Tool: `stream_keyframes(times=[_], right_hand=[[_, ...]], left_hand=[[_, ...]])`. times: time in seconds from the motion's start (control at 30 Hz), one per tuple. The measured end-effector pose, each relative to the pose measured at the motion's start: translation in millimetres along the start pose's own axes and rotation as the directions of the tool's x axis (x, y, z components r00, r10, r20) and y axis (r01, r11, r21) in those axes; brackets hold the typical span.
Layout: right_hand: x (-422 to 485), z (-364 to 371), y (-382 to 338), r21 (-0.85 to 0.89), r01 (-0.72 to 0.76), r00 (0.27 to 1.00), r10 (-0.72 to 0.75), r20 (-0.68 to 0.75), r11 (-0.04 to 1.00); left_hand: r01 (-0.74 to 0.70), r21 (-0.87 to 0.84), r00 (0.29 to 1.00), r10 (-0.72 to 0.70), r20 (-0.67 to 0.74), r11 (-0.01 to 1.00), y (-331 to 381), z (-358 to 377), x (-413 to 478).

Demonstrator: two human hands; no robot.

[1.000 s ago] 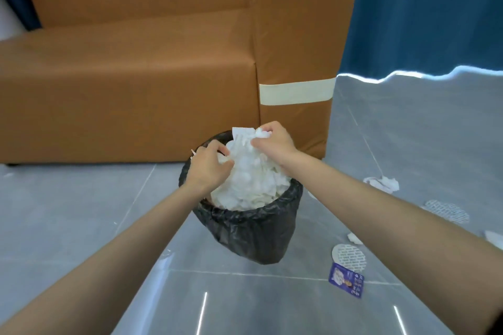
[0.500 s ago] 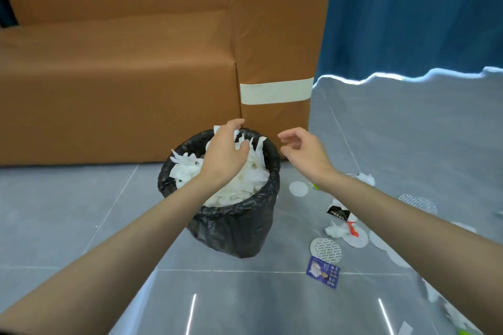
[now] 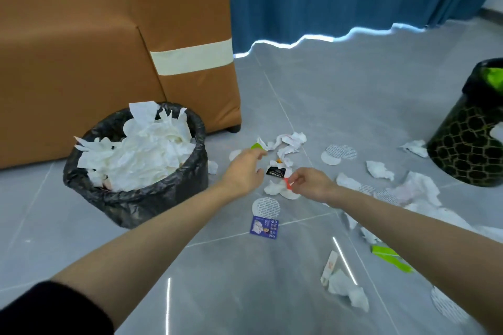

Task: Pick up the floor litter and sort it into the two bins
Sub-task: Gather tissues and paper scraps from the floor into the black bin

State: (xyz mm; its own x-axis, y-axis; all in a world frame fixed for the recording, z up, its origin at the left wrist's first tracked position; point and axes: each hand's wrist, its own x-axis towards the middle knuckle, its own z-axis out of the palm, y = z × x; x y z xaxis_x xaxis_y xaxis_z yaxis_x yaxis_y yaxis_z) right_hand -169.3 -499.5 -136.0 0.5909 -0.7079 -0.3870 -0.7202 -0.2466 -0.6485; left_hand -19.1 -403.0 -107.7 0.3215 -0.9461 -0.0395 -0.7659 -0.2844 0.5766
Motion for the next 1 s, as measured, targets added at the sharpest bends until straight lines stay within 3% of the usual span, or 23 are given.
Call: stream_keyframes(times=[0.13,0.23,0.33,0.47,0.7,0.87,1.0], right_hand=[[-4,1,22,-0.181,0.064,0.995,-0.048,0.092,0.981],[3,1,36,-0.204,0.047,0.994,-0.026,0.105,0.978],[11,4,52,-0.209,0.04,0.994,-0.017,0.111,0.977],[24,16,66,-0.25,0.066,0.994,-0.041,0.104,0.966],[49,35,68,-0.226,0.044,0.998,-0.051,-0.025,0.973],[65,47,63,-0.26,0.061,0.998,-0.067,-0.012,0.964],[71,53,55,-0.313,0.094,0.994,-0.107,-0.022,0.945]], left_hand=[[0.061,0.158,0.952,-0.105,0.289,0.986,-16,44,5],[0.049,0.247,0.905,-0.147,0.399,0.968,-29,65,3],[-0.043,0.284,0.871,-0.103,0.48,0.958,-40,79,2],[-0.078,0.323,0.869,-0.094,0.485,0.943,-50,89,-1],[-0.02,0.197,0.918,-0.06,0.391,0.98,-63,95,-8],[0.049,0.111,0.922,-0.088,0.377,0.993,-69,95,-8],[0.054,0.14,0.914,-0.105,0.392,0.989,-71,95,-7]])
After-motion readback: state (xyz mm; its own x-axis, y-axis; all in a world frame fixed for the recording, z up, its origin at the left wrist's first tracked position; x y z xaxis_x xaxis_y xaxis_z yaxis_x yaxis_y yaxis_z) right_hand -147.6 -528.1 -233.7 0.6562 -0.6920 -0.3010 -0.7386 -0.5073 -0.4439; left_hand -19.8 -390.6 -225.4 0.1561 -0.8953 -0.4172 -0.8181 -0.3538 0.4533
